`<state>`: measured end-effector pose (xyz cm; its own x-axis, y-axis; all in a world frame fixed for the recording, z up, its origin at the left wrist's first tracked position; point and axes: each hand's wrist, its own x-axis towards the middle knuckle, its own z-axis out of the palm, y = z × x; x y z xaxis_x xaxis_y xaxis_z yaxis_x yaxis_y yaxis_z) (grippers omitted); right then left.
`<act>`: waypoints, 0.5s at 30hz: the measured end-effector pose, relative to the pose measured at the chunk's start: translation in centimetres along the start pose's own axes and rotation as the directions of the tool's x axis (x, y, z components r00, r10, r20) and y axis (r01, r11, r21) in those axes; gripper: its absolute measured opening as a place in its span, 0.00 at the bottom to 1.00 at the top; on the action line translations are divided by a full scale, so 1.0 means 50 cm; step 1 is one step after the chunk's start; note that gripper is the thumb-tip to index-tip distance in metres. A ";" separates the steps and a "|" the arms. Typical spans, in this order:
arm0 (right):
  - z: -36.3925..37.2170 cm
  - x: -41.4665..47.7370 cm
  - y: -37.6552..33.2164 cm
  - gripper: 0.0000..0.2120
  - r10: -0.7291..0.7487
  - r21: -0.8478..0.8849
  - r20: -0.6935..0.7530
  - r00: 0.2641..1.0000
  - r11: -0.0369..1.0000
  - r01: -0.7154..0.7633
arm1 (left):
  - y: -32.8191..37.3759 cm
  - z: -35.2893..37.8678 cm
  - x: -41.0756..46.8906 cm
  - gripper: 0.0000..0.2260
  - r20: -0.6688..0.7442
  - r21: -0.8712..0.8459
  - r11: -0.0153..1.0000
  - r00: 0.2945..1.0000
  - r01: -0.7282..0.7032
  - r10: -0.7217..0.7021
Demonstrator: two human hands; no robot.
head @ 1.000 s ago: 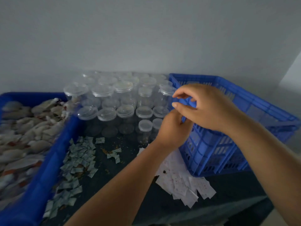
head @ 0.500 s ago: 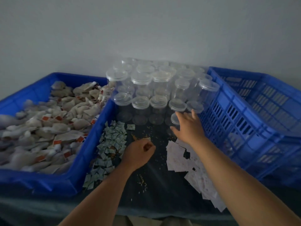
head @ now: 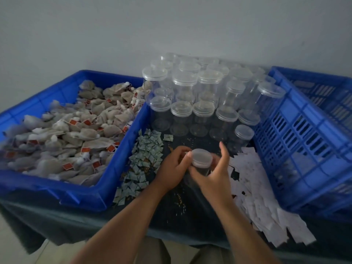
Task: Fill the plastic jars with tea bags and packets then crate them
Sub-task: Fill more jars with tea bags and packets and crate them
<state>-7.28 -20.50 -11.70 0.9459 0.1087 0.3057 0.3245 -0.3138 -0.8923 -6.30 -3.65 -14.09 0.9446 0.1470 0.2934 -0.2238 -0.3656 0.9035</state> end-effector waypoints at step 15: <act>0.017 -0.054 0.024 0.29 -0.106 0.057 0.042 0.993 0.993 0.103 | 0.193 -0.056 0.023 0.26 0.483 0.527 0.531 0.748 -0.663 0.455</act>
<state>-9.45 -20.36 -13.90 0.9053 0.1812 0.3841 0.4199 -0.2462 -0.8735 -8.04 -4.44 -4.17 0.7211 -0.5003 0.4793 -0.6188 -0.7762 0.1206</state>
